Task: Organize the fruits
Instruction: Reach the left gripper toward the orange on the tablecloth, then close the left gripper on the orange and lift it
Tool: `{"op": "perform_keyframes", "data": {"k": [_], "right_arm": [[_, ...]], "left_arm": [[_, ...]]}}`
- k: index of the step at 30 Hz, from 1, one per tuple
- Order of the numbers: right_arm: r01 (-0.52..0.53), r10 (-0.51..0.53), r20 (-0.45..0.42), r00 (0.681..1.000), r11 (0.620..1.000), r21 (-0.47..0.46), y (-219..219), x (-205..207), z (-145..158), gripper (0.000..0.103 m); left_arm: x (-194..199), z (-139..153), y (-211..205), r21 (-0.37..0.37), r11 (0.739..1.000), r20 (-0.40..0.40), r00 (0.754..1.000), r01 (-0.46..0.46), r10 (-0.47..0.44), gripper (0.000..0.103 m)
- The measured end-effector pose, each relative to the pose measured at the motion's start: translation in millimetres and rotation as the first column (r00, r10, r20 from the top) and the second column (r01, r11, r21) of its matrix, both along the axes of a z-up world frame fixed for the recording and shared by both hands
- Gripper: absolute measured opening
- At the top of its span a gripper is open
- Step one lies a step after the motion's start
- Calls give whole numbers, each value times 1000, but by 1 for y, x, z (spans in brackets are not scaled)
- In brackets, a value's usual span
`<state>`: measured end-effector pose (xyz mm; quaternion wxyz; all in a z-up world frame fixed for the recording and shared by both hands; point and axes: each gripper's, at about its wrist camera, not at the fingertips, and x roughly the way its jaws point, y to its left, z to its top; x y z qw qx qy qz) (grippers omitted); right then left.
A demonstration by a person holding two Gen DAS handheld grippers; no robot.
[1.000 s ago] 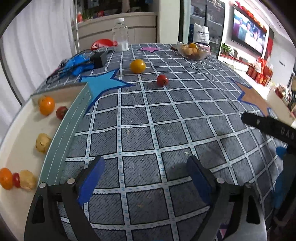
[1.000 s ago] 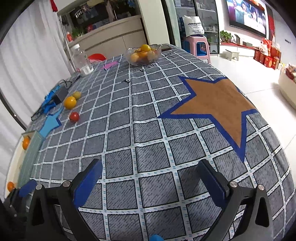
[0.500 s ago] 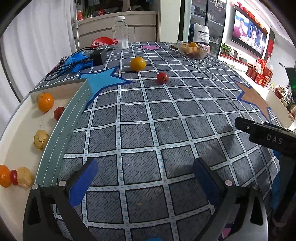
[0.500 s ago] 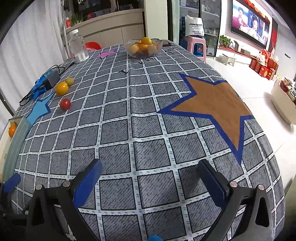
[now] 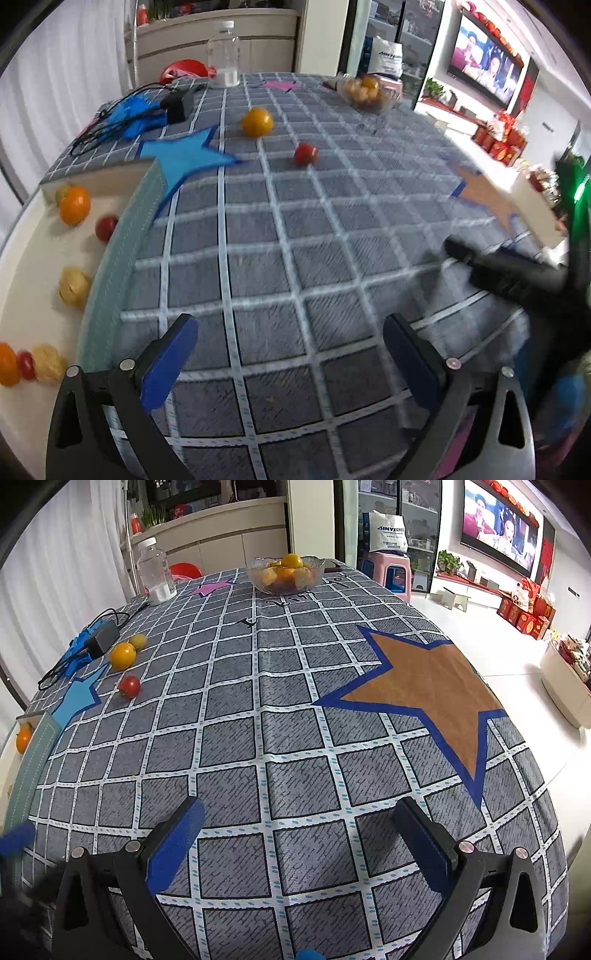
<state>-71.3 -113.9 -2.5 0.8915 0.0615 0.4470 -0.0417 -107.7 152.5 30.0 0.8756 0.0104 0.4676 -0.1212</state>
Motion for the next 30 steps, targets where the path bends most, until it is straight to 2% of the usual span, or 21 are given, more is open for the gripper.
{"op": "perform_keyframes", "data": {"k": [4, 7, 12, 14, 18, 23, 25, 26, 27, 30], "right_arm": [[0, 0, 1, 1000, 1000, 3, 0, 0, 0, 103], [0, 0, 7, 1000, 1000, 16, -1, 0, 1, 103], [-9, 8, 22, 1000, 999, 46, -5, -2, 2, 103], [-16, 15, 29, 999, 998, 61, -5, -3, 3, 103], [-25, 22, 42, 999, 996, 88, -7, -4, 3, 103], [-32, 25, 57, 998, 992, 122, -10, -5, 4, 103], [-31, 24, 58, 998, 992, 125, -11, -4, 4, 103], [-31, 24, 58, 998, 992, 125, -11, -4, 4, 103], [-31, 24, 58, 998, 992, 125, -11, -4, 4, 103], [-31, 23, 58, 998, 992, 126, -11, -4, 4, 103]], "left_arm": [[29, 45, -2, 29, 999, 58, 998, -22, 21, 100], [72, 56, -5, 48, 997, 45, 997, -59, 56, 97], [149, 36, -10, 61, 989, -30, 990, -134, 136, 78], [175, 22, -12, 48, 986, -62, 985, -158, 160, 78], [206, 5, -17, 61, 980, -64, 979, -190, 194, 78], [228, -12, -21, 69, 977, -88, 974, -204, 210, 78], [234, -19, -22, 82, 973, -98, 970, -216, 224, 64], [234, -19, -23, 101, 969, -72, 970, -225, 233, 54], [233, -20, -24, 111, 970, -60, 973, -218, 225, 39], [224, -18, -24, 109, 977, -68, 979, -186, 194, 39]]}}
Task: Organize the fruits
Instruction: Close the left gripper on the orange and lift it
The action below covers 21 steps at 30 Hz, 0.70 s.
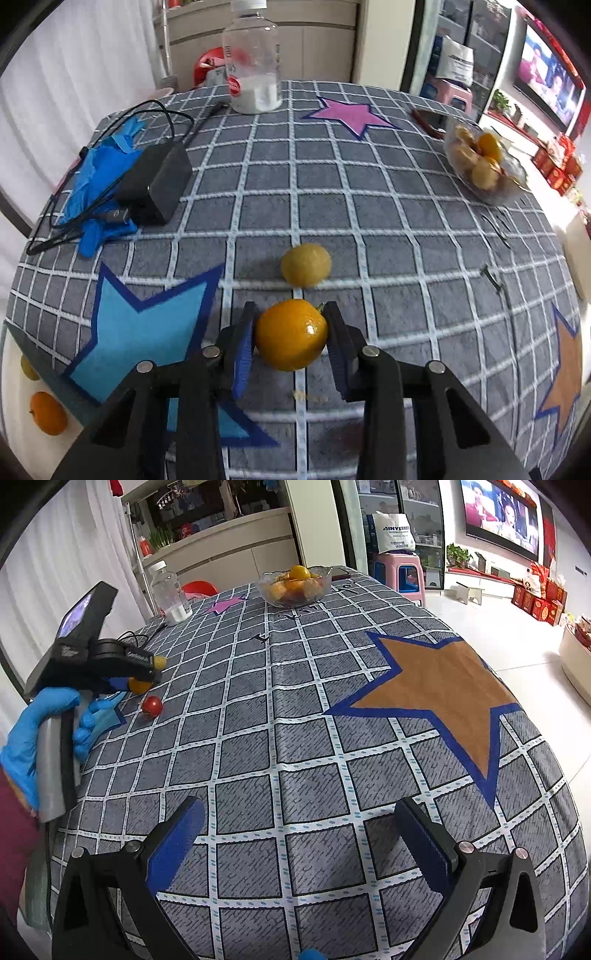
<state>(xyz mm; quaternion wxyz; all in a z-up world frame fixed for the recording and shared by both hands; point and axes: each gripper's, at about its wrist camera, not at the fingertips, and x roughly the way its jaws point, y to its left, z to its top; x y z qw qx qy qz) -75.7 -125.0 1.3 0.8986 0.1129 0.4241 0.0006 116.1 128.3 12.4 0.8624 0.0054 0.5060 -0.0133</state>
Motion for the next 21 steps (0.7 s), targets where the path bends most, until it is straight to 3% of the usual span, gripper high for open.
{"op": "perform_keyframes", "data": {"k": [4, 11, 16, 21], "right_arm": [[0, -1, -3, 1000, 1000, -7, 1, 1, 0, 103], [2, -2, -10, 1000, 1000, -22, 3, 2, -1, 103], [3, -4, -16, 1000, 999, -35, 5, 3, -1, 103], [4, -5, -21, 1000, 999, -45, 6, 4, -2, 103]], "left_arm": [[-36, 5, 1, -12, 999, -12, 999, 49, -49, 39], [-153, 12, 5, 90, 984, 67, 985, 155, -161, 39], [-219, 3, 27, 68, 993, 169, 980, 99, -109, 39], [-233, -4, 40, 14, 998, 212, 975, 60, -62, 39]]}}
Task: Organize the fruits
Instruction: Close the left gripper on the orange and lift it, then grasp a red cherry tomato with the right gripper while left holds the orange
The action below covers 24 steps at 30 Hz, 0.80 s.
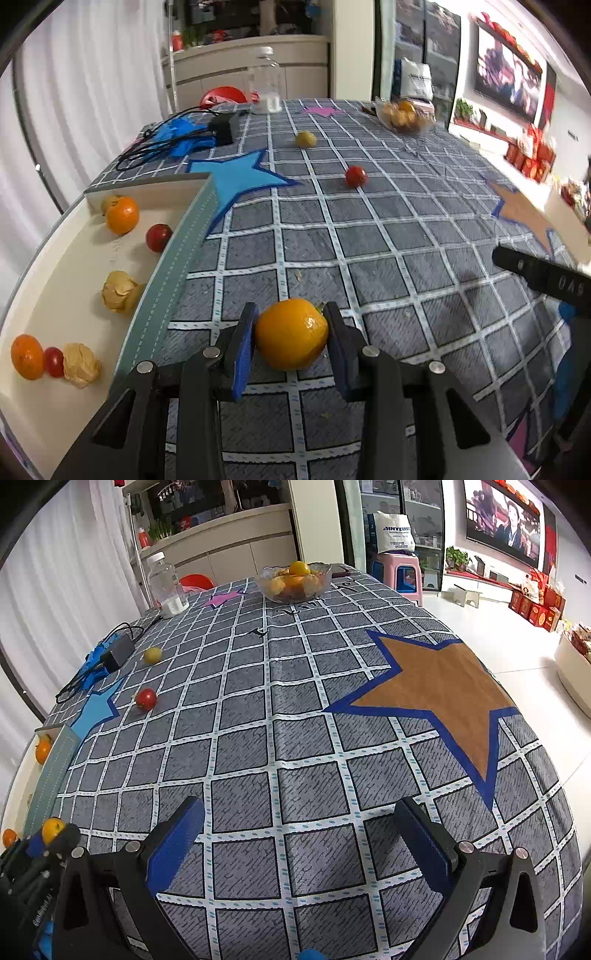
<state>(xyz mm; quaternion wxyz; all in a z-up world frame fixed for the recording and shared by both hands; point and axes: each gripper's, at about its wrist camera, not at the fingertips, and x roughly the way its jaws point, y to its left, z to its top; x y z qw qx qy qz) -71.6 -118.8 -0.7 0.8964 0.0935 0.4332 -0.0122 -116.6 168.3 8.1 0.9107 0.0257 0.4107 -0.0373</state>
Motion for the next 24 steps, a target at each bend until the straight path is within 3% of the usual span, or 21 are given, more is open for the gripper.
{"op": "perform_keyframes", "data": {"k": [2, 5, 10, 15, 18, 19, 21, 24], "right_arm": [[0, -1, -15, 1000, 1000, -28, 4, 2, -1, 103], [-44, 37, -53, 998, 989, -142, 18, 5, -5, 103], [-63, 51, -96, 994, 991, -122, 20, 13, -2, 103], [-154, 154, -69, 986, 988, 4, 54, 48, 7, 103], [-204, 202, -34, 979, 978, -48, 87, 72, 11, 102], [-221, 220, -19, 975, 972, -76, 98, 79, 12, 99], [-256, 258, -8, 966, 957, -133, 120, 91, 13, 84], [-274, 275, -19, 961, 950, -148, 134, 104, 5, 68]], "left_arm": [[3, -2, 0, -17, 1000, -21, 1000, 13, -13, 39], [4, -2, 3, -40, 999, -20, 1000, 14, -15, 39], [6, -3, 4, -66, 998, -21, 999, 24, -25, 39], [4, -2, 4, -76, 997, -21, 999, 32, -34, 39], [4, -2, 6, -89, 996, -20, 999, 32, -34, 39], [4, -3, 7, -94, 995, -20, 999, 32, -34, 39], [4, -3, 7, -96, 995, -20, 999, 32, -34, 39], [4, -3, 7, -90, 995, -20, 999, 32, -34, 39]]}}
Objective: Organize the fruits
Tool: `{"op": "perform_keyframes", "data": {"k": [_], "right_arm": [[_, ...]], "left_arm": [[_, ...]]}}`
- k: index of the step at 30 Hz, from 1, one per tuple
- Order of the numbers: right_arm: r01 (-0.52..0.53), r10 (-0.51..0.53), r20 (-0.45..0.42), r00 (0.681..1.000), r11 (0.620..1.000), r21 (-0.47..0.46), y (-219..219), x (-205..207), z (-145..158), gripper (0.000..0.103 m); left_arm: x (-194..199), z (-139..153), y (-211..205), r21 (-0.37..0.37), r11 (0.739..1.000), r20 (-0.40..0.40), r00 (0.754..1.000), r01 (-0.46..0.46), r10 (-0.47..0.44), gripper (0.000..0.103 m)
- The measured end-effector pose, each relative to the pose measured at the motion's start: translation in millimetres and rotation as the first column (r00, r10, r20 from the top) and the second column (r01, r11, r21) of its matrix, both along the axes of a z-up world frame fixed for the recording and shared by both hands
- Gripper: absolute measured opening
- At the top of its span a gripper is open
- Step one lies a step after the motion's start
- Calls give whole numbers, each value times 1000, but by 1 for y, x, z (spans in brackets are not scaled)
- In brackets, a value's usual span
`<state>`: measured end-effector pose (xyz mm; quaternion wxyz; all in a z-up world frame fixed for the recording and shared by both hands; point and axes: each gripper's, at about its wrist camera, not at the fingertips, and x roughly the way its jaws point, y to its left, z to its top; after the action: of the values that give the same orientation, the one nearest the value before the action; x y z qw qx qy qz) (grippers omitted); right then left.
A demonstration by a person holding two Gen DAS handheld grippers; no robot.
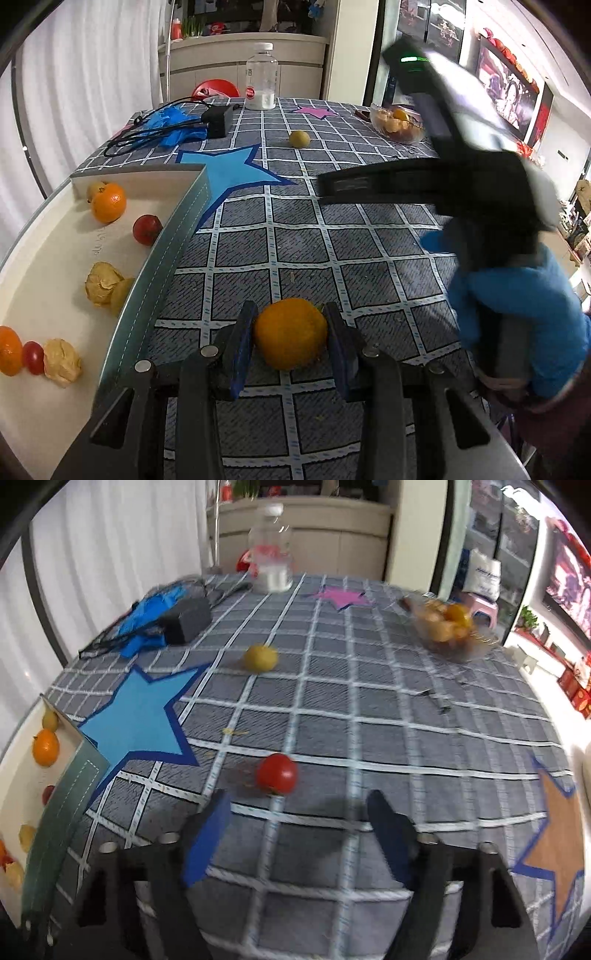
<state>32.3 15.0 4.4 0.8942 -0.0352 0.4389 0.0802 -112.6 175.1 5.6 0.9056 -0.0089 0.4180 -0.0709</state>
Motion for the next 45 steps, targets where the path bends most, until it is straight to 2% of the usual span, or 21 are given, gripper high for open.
{"op": "perform_keyframes", "data": {"k": [1, 3, 9, 17, 23, 27, 33, 45], "right_arm": [[-1, 1, 13, 1000, 1000, -2, 2, 1, 0, 64], [-1, 1, 25, 1000, 1000, 8, 2, 3, 3, 22], [-5, 3, 10, 1000, 989, 148, -24, -21, 9, 22], [-23, 16, 40, 999, 985, 173, -62, -83, 20, 22], [61, -77, 57, 995, 968, 245, -92, -120, 8, 22], [89, -114, 73, 991, 954, 287, -101, -128, 5, 22], [120, -141, 26, 990, 914, 387, -116, -123, -5, 22], [116, -139, 28, 990, 907, 404, -120, -129, -5, 22]], "left_arm": [[0, 0, 0, 0, 1000, 0, 1000, 0, 0, 39], [-1, 0, 1, -5, 1000, 0, 1000, 0, 0, 39], [-2, 0, -2, 5, 1000, 1, 1000, -1, 1, 39], [-2, 0, -3, 13, 1000, 0, 1000, -1, 1, 39], [-1, 0, -4, 21, 1000, 0, 1000, -1, 1, 39], [-1, -1, -6, 41, 999, 0, 1000, 0, 0, 39], [0, -1, -7, 50, 999, 0, 1000, 0, 0, 40], [0, -1, -8, 57, 998, 0, 1000, 0, 0, 40]]}}
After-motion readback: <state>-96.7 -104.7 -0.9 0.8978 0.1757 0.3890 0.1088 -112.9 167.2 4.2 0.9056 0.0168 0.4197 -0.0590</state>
